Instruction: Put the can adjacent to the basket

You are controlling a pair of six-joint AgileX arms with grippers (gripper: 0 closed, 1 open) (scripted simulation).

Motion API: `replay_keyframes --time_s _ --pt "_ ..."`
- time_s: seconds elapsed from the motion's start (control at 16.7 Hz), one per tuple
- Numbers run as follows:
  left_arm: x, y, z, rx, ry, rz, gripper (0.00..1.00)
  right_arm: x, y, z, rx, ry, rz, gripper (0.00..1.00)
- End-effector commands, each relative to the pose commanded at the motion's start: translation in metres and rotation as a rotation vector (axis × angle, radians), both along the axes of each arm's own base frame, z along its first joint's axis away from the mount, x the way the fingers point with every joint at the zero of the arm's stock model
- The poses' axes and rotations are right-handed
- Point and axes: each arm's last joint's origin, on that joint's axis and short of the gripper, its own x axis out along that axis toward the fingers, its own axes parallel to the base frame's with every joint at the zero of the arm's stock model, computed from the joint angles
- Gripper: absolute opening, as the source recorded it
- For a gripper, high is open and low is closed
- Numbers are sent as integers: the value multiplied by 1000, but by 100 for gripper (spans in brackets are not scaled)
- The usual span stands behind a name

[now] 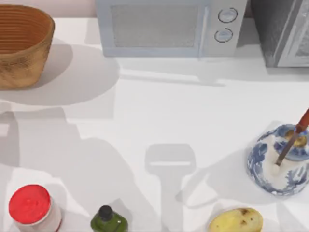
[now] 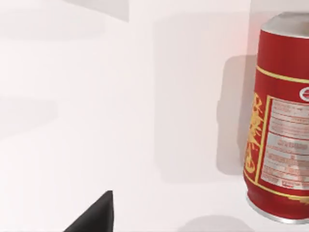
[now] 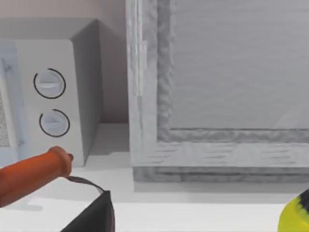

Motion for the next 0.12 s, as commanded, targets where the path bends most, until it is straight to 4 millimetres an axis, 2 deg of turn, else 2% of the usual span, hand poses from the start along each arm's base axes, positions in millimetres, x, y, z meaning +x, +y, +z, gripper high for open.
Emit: replay_keyframes --time_s 0.12 --pt "0 0 5 0 0 0 100 0 0 0 0 0 0 100"
